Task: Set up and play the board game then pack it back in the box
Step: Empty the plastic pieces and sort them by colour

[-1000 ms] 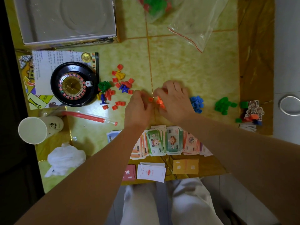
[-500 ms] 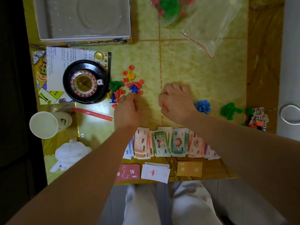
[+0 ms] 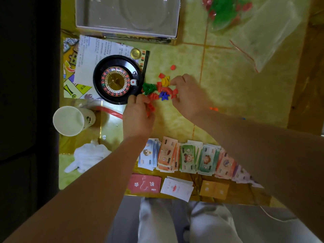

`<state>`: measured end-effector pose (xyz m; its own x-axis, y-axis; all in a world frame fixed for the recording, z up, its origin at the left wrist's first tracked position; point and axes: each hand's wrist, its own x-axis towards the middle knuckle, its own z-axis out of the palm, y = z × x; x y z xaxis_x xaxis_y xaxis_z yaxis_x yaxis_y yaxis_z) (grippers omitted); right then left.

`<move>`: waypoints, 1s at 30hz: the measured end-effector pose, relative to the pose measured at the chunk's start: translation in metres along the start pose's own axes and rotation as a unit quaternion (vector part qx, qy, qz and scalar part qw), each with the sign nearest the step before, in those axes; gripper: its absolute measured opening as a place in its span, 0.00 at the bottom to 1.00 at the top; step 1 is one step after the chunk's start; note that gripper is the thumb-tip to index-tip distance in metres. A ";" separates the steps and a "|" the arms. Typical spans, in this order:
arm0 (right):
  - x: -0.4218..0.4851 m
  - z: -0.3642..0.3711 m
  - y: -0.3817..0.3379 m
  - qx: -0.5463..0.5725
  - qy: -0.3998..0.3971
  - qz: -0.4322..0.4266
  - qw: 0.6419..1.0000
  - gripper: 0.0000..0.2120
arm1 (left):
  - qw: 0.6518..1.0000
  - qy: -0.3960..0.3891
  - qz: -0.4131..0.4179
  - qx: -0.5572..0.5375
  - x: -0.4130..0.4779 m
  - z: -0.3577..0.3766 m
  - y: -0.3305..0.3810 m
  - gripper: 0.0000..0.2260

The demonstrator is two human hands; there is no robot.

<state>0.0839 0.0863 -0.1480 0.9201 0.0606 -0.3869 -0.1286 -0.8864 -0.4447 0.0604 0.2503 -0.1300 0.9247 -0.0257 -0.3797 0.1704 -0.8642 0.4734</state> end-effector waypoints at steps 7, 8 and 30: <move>-0.004 0.000 0.003 0.011 0.002 -0.001 1.000 0.13 | 0.999 0.001 0.035 0.022 -0.005 0.001 -0.002 0.15; -0.004 0.000 0.004 0.012 0.000 -0.001 1.000 0.11 | 0.999 0.000 0.042 0.031 -0.005 0.001 -0.002 0.15; -0.012 -0.001 -0.003 0.179 0.040 0.138 0.973 0.06 | 0.995 0.030 0.002 -0.091 -0.001 0.006 -0.009 0.04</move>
<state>0.0734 0.0874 -0.1409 0.8561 -0.2062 -0.4738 -0.4828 -0.6461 -0.5912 0.0562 0.2548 -0.1383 0.9433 0.0066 -0.3319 0.2207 -0.7593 0.6122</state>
